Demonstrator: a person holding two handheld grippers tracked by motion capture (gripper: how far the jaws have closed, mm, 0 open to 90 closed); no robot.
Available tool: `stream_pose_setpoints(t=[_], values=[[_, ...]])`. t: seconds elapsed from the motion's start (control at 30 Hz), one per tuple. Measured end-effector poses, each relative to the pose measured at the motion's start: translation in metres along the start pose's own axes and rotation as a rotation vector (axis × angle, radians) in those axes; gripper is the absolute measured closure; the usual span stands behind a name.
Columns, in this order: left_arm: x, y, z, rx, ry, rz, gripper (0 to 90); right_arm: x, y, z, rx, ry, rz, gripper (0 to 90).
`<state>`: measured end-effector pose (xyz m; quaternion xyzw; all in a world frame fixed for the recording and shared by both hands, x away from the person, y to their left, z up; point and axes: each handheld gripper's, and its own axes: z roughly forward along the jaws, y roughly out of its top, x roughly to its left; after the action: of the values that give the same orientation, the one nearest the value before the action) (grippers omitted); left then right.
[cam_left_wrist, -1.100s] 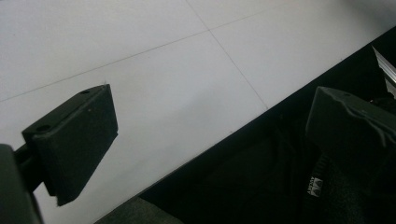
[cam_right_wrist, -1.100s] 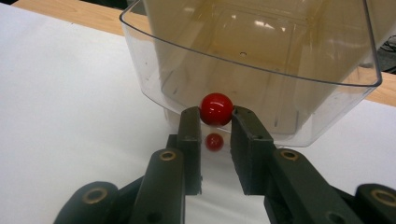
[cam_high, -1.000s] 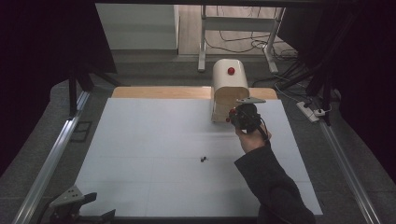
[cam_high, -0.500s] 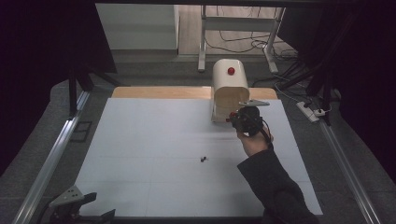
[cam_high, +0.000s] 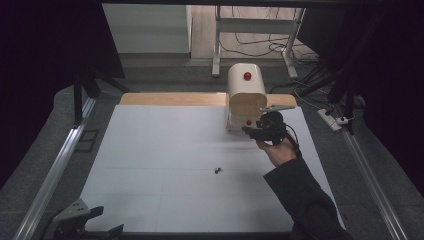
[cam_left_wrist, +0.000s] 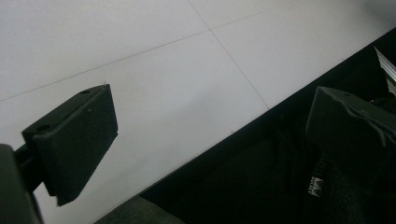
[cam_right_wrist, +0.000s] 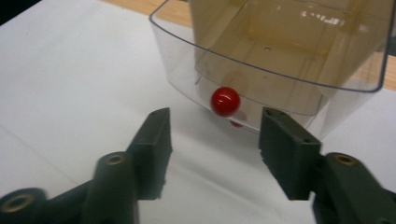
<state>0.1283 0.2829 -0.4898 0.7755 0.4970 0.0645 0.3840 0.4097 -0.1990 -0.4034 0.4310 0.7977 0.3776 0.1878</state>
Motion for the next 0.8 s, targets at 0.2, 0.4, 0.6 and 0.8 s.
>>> stream_pose_setpoints(t=[0.2,0.4,0.6,0.8], values=[[0.000,0.000,0.000,0.001,0.000,0.000,2.4,0.001,0.007,-0.005,0.013,0.037,-0.038,33.5],[0.000,0.000,0.000,0.001,0.002,0.001,2.5,0.001,0.011,-0.005,0.047,0.081,-0.084,25.8],[0.000,0.000,0.000,0.002,0.001,0.000,2.5,-0.002,0.016,-0.006,0.061,0.123,-0.106,19.5],[0.000,0.000,0.000,0.002,0.002,0.000,2.6,-0.005,0.021,-0.008,0.094,0.142,-0.153,10.8]])
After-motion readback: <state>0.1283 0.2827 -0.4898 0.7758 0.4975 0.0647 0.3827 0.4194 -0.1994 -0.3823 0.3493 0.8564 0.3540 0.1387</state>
